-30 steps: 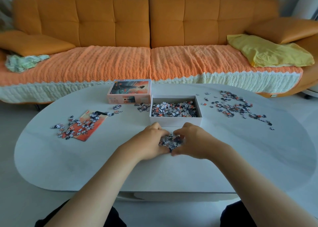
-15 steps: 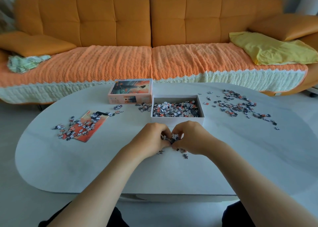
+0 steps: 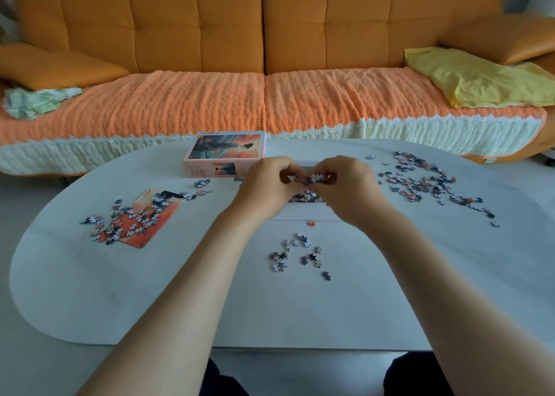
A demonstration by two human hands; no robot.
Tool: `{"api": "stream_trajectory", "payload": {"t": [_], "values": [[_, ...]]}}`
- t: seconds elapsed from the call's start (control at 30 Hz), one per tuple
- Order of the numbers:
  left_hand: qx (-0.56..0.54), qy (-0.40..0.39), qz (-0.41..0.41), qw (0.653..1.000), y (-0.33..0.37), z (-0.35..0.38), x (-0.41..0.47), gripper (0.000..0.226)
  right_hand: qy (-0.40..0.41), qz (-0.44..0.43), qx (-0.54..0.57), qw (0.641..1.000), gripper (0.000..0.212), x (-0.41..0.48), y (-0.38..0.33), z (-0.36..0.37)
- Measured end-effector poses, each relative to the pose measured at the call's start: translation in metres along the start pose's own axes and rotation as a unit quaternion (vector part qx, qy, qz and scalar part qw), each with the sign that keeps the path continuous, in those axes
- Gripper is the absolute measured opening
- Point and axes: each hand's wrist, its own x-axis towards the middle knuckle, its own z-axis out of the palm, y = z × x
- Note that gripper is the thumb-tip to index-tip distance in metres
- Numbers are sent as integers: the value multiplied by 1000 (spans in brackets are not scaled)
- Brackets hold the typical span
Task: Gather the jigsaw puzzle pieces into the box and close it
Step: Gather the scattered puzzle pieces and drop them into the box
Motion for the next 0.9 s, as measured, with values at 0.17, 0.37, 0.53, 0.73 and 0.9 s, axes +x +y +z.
{"api": "stream_trajectory", "payload": {"t": [0.17,0.37,0.53,0.73,0.9], "values": [[93,-9,27,995,-18,8,9,26,-64,23,-63,996,52,7,14,11],[141,-3,83,987,-29,-2,0,21,-9,-42,-49,998,30,4,14,4],[123,-60,89,987,-26,-12,-24,15,-28,-129,-41,990,24,-15,7,0],[191,-245,-3,950,-29,-19,-50,41,-185,-86,-137,969,30,-40,8,2],[176,-258,-20,950,-31,-17,-57,43,-225,-107,-183,951,37,-50,14,12]]}}
